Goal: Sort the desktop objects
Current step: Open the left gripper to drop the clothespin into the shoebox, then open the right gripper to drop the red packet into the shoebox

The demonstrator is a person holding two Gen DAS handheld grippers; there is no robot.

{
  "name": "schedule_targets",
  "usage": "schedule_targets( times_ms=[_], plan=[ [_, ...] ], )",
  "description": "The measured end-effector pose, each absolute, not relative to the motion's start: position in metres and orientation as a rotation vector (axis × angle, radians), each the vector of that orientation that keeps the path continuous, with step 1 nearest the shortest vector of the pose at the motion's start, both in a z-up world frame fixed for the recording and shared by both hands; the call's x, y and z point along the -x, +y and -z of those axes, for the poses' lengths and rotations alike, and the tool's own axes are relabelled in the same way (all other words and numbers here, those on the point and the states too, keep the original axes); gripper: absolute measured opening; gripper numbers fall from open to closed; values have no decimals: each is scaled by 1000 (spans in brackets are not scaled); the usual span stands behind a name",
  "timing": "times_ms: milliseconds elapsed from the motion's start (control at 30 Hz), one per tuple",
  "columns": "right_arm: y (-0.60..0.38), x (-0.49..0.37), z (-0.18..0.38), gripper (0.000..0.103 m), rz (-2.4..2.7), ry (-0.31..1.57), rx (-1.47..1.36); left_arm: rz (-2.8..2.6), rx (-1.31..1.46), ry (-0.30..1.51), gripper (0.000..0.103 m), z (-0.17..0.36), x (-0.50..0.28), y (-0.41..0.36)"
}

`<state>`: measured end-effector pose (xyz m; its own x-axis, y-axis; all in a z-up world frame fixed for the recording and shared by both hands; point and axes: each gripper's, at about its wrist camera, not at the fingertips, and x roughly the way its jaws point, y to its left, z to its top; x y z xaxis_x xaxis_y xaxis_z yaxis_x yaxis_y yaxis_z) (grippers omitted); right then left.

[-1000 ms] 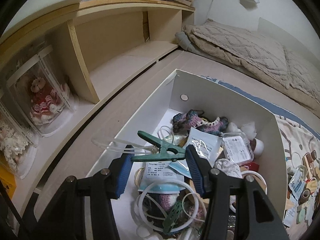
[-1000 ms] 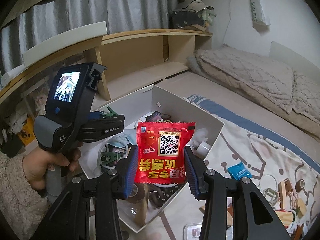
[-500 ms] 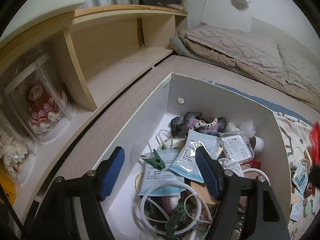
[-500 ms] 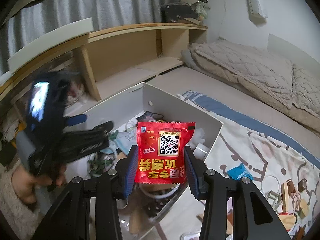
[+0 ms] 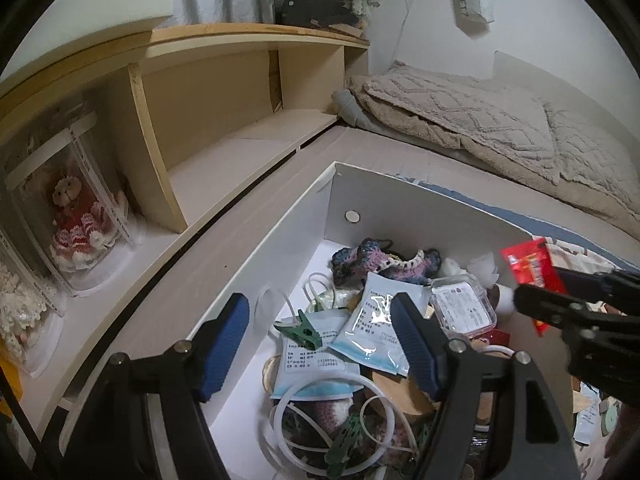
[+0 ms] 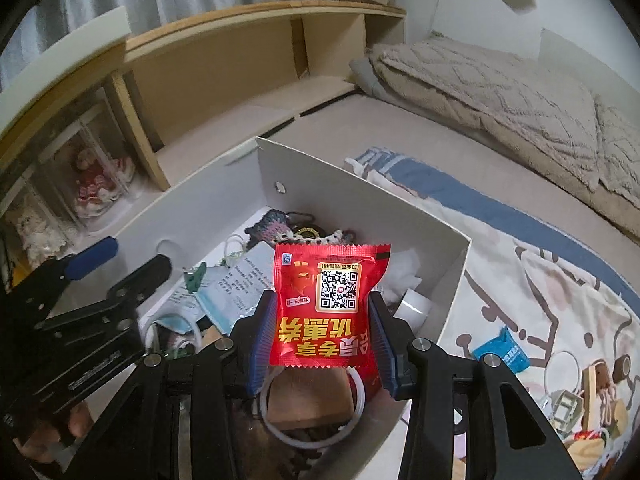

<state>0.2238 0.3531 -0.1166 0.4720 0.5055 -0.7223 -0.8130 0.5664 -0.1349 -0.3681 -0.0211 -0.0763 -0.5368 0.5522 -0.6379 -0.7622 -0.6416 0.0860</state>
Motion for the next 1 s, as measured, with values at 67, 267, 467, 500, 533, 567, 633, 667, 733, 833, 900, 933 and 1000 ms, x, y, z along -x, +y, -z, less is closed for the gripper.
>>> schedule_targets(
  times_ms=[67, 267, 467, 500, 533, 567, 633, 667, 733, 833, 900, 933, 1000],
  plan=[
    [354, -228, 120, 45, -853, 698, 494, -2190, 736, 456, 73, 76, 368, -22],
    [354, -240, 126, 62, -867, 754, 436, -2192, 743, 443, 73, 76, 370, -23],
    [342, -239, 118, 102, -863, 699, 337, -2198, 744, 442, 74, 76, 369, -23],
    [339, -240, 116, 103, -858, 687, 318, -2200, 744, 441, 76, 75, 369, -23],
    [337, -240, 114, 103, -862, 681, 298, -2202, 745, 438, 79, 75, 369, -23],
    [335, -241, 112, 103, -863, 680, 279, -2204, 745, 432, 83, 75, 369, -24],
    [332, -240, 109, 103, -850, 664, 269, -2212, 749, 418, 89, 74, 369, -26],
    [332, -239, 107, 103, -843, 650, 277, -2214, 754, 413, 92, 73, 370, -26],
    [329, -236, 104, 103, -838, 627, 292, -2218, 767, 406, 96, 73, 370, -27],
    [324, -232, 99, 103, -847, 614, 291, -2218, 790, 384, 102, 70, 370, -30],
    [320, -231, 96, 103, -844, 614, 291, -2215, 796, 374, 102, 65, 367, -31],
    [318, -230, 94, 103, -842, 611, 292, -2217, 789, 373, 103, 62, 364, -31],
    [313, -228, 91, 103, -837, 598, 295, -2219, 765, 382, 103, 55, 357, -33]
  ],
)
